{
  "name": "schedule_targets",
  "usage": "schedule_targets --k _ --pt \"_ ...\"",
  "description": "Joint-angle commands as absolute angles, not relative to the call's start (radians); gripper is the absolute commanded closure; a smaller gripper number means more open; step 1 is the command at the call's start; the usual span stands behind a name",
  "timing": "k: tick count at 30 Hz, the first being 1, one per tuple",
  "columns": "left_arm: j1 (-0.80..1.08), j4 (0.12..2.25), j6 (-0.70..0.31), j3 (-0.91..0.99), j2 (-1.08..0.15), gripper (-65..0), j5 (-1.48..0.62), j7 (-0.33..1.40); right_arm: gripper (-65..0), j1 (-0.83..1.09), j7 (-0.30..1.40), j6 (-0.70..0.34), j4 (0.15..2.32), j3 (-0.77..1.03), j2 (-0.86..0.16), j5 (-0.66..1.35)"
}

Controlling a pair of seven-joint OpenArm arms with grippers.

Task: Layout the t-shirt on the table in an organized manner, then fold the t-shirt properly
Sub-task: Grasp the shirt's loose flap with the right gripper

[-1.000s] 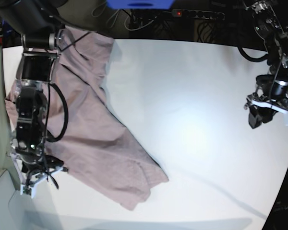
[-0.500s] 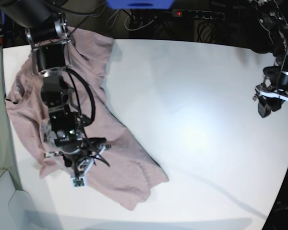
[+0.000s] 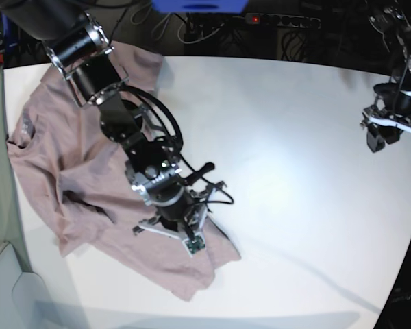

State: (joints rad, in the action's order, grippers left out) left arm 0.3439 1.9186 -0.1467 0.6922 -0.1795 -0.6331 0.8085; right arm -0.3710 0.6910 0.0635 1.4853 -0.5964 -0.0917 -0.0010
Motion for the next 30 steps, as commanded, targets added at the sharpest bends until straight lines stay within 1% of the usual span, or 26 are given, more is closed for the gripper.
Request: schedule_targets --k 1,5,7,9,12,14,15,19,22,25,30 --pt "0.344 1.943 -0.148 0.697 -0.191 -28.1 -0.647 0.783 -7.0 -0.397 0.648 0.062 1.481 -0.596 -0.084 -0.007" --pt "0.369 1.945 -0.148 0.730 -0.191 -28.1 -0.648 0.783 -13.5 -0.389 0.550 0.064 1.415 -0.590 -0.081 -0.007" --pt "0.377 1.945 -0.148 0.743 -0.191 -28.1 -0.648 0.783 -17.9 -0.389 0.519 0.065 1.383 -0.590 -0.081 -0.007" --pt "0.377 1.945 -0.148 0.746 -0.191 -28.1 -0.648 0.783 -24.4 -0.389 0.501 0.068 1.349 -0.590 -0.081 -0.007" --pt "0.377 1.945 -0.150 0.757 -0.191 -28.1 -0.648 0.783 -37.9 -0.392 0.510 0.064 1.334 -0.598 -0.081 -0.007" --pt "0.377 1.945 -0.150 0.756 -0.189 -28.1 -0.648 0.783 -43.5 -0.392 0.506 0.064 1.333 -0.598 -0.081 -0.007" --pt "0.377 1.945 -0.150 0.756 -0.189 -28.1 -0.648 0.783 -44.9 -0.395 0.506 0.062 1.331 -0.598 -0.081 -0.007" --pt "0.377 1.945 -0.150 0.754 -0.189 -28.1 -0.648 0.783 -45.7 -0.444 0.503 0.056 1.260 -0.599 -0.076 -0.007" --pt "0.377 1.945 -0.150 0.754 -0.189 -28.1 -0.648 0.783 -45.6 -0.499 0.456 -0.016 1.112 -0.593 -0.047 -0.007" --pt "0.378 1.945 -0.150 0.759 -0.189 -28.1 -0.648 0.783 -45.6 -0.541 0.390 -0.021 1.010 -0.595 -0.045 -0.007" --pt "0.390 1.945 -0.150 0.759 -0.189 -28.1 -0.648 0.783 -45.5 -0.565 0.366 -0.027 0.918 -0.598 -0.038 -0.007"
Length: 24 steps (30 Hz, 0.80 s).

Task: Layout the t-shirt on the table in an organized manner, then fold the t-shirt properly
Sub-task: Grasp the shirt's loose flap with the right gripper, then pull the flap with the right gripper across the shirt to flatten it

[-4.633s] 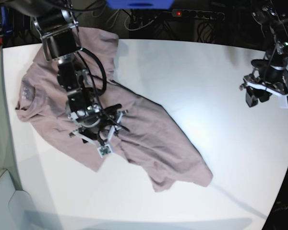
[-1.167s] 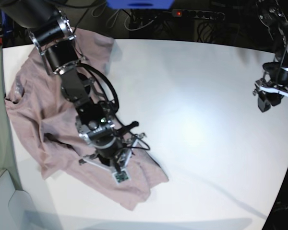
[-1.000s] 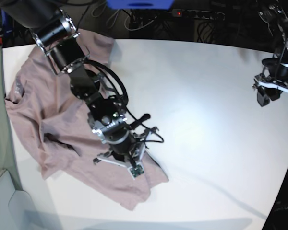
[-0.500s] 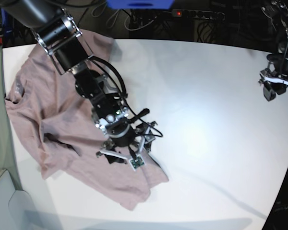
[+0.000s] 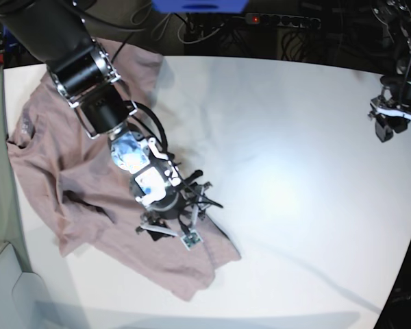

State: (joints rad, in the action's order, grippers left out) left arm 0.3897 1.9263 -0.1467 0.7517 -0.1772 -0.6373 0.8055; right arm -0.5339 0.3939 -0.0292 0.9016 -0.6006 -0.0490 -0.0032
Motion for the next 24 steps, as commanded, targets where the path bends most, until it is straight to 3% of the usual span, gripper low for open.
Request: schedule_targets --k 1,4,6,14,18,24 --pt "0.390 1.945 -0.150 0.759 -0.189 -28.1 -0.648 0.783 -45.4 -0.565 0.357 -0.027 0.906 -0.598 -0.030 -0.007" --pt "0.387 1.945 -0.150 0.760 -0.189 -28.1 -0.648 0.783 -43.6 -0.562 0.315 -0.027 0.878 -0.591 -0.024 -0.007" --pt "0.386 1.945 -0.150 0.760 -0.189 -28.1 -0.648 0.783 -37.7 -0.559 0.306 -0.027 0.862 -0.593 -0.024 -0.007" --pt "0.381 1.943 -0.150 0.759 -0.186 -28.1 -0.648 0.783 0.0 -0.567 0.312 -0.027 0.779 -0.595 -0.022 -0.007" --pt "0.381 1.943 -0.150 0.759 -0.188 -28.1 -0.648 0.783 0.0 -0.518 0.409 -0.027 0.908 -0.598 -0.028 -0.007" --pt "0.381 1.943 -0.150 0.759 -0.189 -28.1 -0.648 0.783 0.0 -0.369 0.575 -0.030 1.356 -0.653 -0.044 -0.007"
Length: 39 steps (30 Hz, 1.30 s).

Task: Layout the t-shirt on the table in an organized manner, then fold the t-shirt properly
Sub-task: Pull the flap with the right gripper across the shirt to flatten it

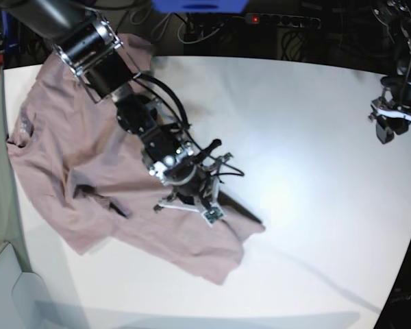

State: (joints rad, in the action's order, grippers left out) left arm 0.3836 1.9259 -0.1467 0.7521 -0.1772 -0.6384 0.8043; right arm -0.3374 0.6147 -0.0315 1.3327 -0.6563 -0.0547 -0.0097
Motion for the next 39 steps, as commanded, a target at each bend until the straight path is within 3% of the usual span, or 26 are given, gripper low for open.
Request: schedule_targets --k 1,8,16,22,31,33,39 --pt "0.381 1.943 -0.150 0.759 -0.189 -28.1 -0.648 0.783 0.0 -0.354 0.591 -0.030 1.417 -0.668 -0.044 -0.007" --pt "0.381 1.943 -0.150 0.759 -0.189 -28.1 -0.648 0.783 0.0 -0.285 0.702 -0.030 1.675 -0.737 -0.038 -0.007" --pt "0.381 1.943 -0.150 0.759 -0.189 -28.1 -0.648 0.783 0.0 -0.314 0.694 -0.030 1.690 -0.639 -0.033 -0.001" --pt "0.381 1.943 -0.150 0.754 -0.188 -28.1 -0.648 0.783 0.0 -0.412 0.693 -0.154 1.504 -0.427 0.041 -0.002" --pt "0.381 1.943 -0.150 0.756 -0.189 -28.1 -0.648 0.783 0.0 -0.590 0.549 -0.153 1.009 -0.217 0.035 -0.005" --pt "0.381 1.943 -0.150 0.754 -0.189 -28.1 -0.648 0.783 -3.0 -0.613 0.530 -0.153 0.924 -0.213 0.022 -0.005" --pt "0.357 1.943 -0.150 0.746 -0.188 -28.1 -0.648 0.783 -21.3 -0.616 0.522 -0.153 0.875 -0.205 -0.007 -0.005"
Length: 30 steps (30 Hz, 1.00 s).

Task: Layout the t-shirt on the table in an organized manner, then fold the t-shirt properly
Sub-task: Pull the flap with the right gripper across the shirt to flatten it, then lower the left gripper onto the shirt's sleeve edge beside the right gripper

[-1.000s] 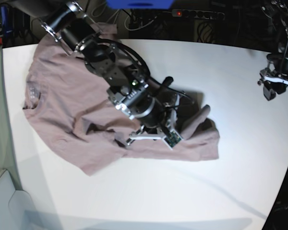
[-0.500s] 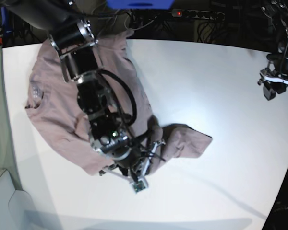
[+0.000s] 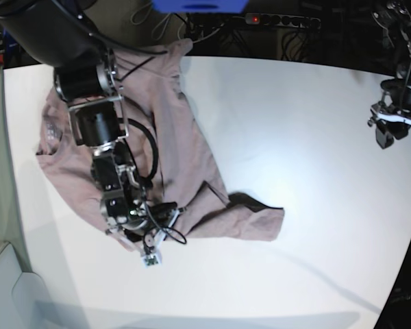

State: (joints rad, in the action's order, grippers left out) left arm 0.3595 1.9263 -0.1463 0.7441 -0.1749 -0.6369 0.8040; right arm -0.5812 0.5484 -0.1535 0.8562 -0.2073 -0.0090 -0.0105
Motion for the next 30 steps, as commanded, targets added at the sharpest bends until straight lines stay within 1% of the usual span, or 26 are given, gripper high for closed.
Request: schedule_targets --k 1,3,6,10,14,17,21,23,27,30 --pt "0.352 1.943 -0.150 0.736 -0.189 -28.1 -0.648 0.783 -23.3 -0.616 0.526 -0.153 0.878 -0.197 -0.007 -0.005" --pt "0.351 1.943 -0.150 0.720 -0.191 -28.1 -0.648 0.783 -26.0 -0.607 0.538 -0.151 0.931 -0.170 -0.008 -0.005" --pt "0.349 1.942 -0.150 0.716 -0.191 -28.1 -0.648 0.783 -28.2 -0.552 0.565 -0.151 1.081 -0.147 -0.033 -0.007" --pt "0.320 1.933 -0.150 0.684 -0.191 -28.1 -0.641 0.783 -31.1 -0.466 0.613 -0.151 1.316 -0.171 -0.047 -0.007" --pt "0.245 1.902 -0.148 0.604 -0.191 -28.1 -0.634 0.783 -34.1 -0.394 0.616 -0.151 1.431 -0.234 -0.065 -0.007" --pt "0.139 1.796 -0.143 0.507 -0.191 -28.1 -0.625 0.783 -34.8 -0.351 0.616 -0.151 1.463 -0.252 -0.073 -0.007" --pt "-0.027 1.606 -0.137 0.377 -0.176 -28.0 -0.553 0.776 -34.8 -0.298 0.616 -0.151 1.483 -0.248 -0.101 -0.007" --pt "-0.096 1.508 -0.137 0.318 -0.142 -28.0 -0.526 0.771 -34.8 -0.274 0.616 -0.151 1.509 -0.248 -0.124 -0.007" --pt "-0.202 1.380 -0.137 0.294 -0.059 -28.5 -0.461 0.768 -34.8 -0.226 0.616 -0.151 1.577 -0.246 -0.180 -0.008" --pt "-0.245 1.308 -0.137 0.292 -0.012 -32.2 -0.387 0.737 -34.8 -0.193 0.618 -0.151 1.616 -0.237 -0.217 -0.008"
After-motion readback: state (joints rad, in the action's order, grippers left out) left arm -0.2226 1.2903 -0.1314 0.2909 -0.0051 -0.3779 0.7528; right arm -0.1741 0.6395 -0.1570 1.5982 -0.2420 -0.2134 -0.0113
